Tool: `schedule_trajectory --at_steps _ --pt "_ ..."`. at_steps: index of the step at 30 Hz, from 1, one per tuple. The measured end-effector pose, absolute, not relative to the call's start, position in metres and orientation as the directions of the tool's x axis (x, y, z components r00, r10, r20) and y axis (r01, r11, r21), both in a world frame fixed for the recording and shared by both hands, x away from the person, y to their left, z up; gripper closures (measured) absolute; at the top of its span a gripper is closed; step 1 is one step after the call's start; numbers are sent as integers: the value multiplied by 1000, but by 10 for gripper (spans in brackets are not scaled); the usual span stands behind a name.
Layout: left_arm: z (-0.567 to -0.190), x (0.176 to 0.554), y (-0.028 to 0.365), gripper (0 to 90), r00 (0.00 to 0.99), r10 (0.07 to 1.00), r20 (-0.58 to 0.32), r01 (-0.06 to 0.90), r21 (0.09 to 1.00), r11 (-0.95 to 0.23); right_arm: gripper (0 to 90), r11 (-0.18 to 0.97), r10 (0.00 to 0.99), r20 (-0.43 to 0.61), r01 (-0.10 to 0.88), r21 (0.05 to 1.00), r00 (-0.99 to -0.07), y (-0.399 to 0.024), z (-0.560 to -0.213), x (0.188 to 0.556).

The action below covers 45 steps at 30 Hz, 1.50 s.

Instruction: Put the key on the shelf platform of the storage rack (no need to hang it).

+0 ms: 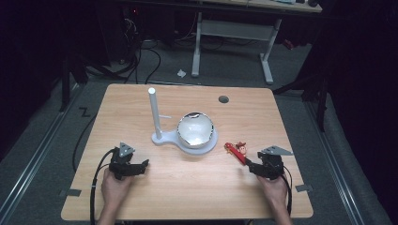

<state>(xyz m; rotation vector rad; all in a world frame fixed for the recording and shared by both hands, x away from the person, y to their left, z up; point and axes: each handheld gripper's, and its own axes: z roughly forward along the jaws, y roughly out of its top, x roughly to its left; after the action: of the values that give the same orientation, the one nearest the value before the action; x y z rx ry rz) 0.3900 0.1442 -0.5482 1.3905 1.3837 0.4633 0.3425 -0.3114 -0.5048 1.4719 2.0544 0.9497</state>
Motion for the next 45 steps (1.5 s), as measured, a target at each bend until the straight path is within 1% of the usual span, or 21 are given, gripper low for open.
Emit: schedule_trajectory --at_steps 10,15,20,21,26,28,30,33,36,37,38,39,40,45 --pt "-548 390 144 182 250 885 -394 470 848 245 318 227 935 27 653 722 -354 -293 -509 365" --pt "-548 390 144 182 250 885 -393 470 848 244 309 206 943 39 669 715 -332 -290 -513 376" --pt "-548 390 144 183 250 885 -394 470 848 245 308 215 942 32 677 704 -333 -287 -517 384" --pt "-548 390 144 183 250 884 -394 470 848 245 312 206 943 43 682 702 -330 -285 -519 387" --pt "-548 390 144 183 250 885 -394 470 848 245 355 209 942 50 693 690 -333 -282 -524 393" --pt "-548 390 144 183 250 884 -395 470 848 246 387 231 943 16 685 691 -334 -279 -525 395" --pt "-548 390 144 183 250 884 -395 470 848 246 391 230 943 14 683 693 -332 -278 -526 395" --pt "-548 390 144 183 250 884 -395 470 848 246 395 251 942 -15 675 694 -335 -275 -526 394" --pt "-548 390 144 183 249 884 -394 469 848 246 413 279 933 -35 660 697 -358 -275 -525 393" --pt "-548 390 144 183 249 883 -397 470 847 248 512 280 929 -33 644 712 -368 -275 -523 391" --pt "-548 390 144 183 249 883 -397 470 847 248 512 280 929 -33 644 712 -368 -275 -523 391" --pt "-548 390 144 183 249 884 -396 470 847 246 621 271 928 -34 611 744 -371 -277 -519 387" --pt "-548 390 144 183 249 883 -398 470 847 249 626 257 927 -6 623 739 -375 -279 -517 387" --pt "-548 390 144 183 248 883 -398 470 847 249 627 242 927 18 631 737 -375 -282 -520 388"
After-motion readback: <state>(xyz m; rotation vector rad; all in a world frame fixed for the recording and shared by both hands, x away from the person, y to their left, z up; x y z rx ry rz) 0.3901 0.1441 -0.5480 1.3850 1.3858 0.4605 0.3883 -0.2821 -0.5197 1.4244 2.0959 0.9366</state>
